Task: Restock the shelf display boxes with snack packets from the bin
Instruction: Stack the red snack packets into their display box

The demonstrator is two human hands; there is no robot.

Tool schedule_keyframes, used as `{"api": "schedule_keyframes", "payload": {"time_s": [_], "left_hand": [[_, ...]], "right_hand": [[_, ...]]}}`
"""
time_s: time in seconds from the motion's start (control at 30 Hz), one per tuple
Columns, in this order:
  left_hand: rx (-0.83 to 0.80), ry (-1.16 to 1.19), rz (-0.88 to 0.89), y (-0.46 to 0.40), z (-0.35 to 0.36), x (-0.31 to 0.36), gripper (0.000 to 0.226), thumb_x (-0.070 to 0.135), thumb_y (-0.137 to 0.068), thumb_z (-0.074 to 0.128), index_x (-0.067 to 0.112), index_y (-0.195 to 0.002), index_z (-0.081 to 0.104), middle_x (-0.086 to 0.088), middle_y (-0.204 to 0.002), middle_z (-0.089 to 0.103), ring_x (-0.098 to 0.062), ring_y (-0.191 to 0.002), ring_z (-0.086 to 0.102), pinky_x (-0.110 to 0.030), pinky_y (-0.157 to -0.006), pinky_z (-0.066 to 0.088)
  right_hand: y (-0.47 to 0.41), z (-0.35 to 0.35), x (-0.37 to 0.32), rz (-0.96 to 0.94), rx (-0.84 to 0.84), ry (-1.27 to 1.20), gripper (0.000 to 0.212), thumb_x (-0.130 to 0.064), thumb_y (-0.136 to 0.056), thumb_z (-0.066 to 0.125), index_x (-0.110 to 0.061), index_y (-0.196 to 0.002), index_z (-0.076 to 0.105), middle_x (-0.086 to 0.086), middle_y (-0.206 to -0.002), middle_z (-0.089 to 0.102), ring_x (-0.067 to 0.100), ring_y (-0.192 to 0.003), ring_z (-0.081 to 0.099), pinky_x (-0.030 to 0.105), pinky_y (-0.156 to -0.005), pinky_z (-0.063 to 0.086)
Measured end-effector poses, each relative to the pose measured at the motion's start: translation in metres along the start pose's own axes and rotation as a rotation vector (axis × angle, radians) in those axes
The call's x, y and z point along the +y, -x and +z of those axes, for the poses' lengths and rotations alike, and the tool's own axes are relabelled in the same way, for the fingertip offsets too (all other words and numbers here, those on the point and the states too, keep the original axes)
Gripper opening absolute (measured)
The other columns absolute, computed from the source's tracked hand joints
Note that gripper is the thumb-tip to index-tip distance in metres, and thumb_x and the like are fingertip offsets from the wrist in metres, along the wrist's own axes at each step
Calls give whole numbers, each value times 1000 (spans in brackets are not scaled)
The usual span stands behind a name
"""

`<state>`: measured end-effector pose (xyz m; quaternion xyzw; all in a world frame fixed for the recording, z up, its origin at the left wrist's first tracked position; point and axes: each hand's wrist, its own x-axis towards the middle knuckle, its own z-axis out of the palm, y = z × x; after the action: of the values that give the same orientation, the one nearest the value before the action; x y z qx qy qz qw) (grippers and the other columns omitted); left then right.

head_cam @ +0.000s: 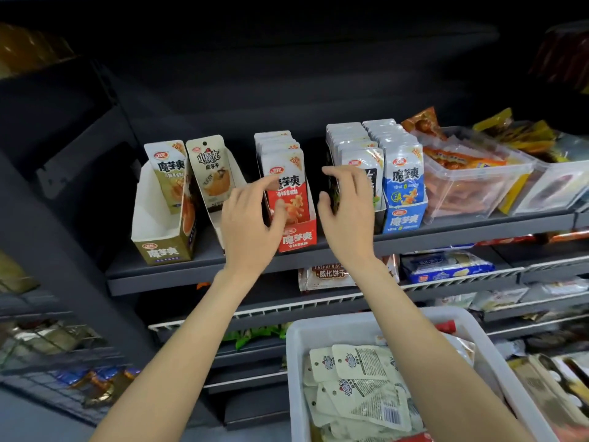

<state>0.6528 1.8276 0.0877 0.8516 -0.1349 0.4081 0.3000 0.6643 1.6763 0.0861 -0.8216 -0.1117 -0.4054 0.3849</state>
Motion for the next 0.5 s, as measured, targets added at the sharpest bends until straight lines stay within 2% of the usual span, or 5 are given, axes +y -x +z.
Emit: {"api": "schedule_keyframes", "payload": {"time_s": [0.1, 0.23, 0.33, 0.43, 0.5], "left_hand": [[134, 158, 115, 30, 0, 22, 22, 20, -92, 50, 9, -101, 66, 2, -87, 68, -11, -87, 57, -28, -78, 40], [35, 308, 181, 81, 14, 48, 23, 17, -90, 48, 7, -87, 69, 1, -77, 67, -10, -76, 56, -27, -71, 41], [-208, 386, 150, 119, 34, 65, 23, 20, -90, 50, 9, -87, 70, 2, -81, 68, -9, -76, 58, -24, -69, 45], [-594, 351, -5, 150, 57, 80, 20, 27, -91, 50, 20, -99, 67, 14, -86, 63, -2, -84, 56, -25, -71, 48], [-814, 310, -126, 168, 78, 89, 19, 26, -92, 53, 24, -108, 63, 18, -96, 61, -2, -94, 56, -27, -81, 49]], "right_hand": [[40, -36, 7, -7, -70, -40, 25, -8, -89, 52, -10, -113, 60, 2, -108, 61, 11, -102, 52, 17, -89, 37], [107, -84, 47, 128, -380, 19, 15, -8, -89, 57, -15, -100, 65, -5, -86, 68, 4, -78, 60, 20, -73, 45], [155, -118, 86, 318, -573, 107, 15, -9, -89, 58, -19, -98, 66, -3, -88, 70, 14, -80, 66, 31, -72, 54], [187, -149, 116, 423, -647, 274, 17, -10, -88, 59, -16, -102, 67, 3, -97, 69, 23, -90, 64, 37, -76, 52], [199, -165, 132, 452, -662, 402, 21, -9, -88, 59, -12, -107, 66, 7, -109, 66, 30, -102, 60, 39, -82, 50]]}}
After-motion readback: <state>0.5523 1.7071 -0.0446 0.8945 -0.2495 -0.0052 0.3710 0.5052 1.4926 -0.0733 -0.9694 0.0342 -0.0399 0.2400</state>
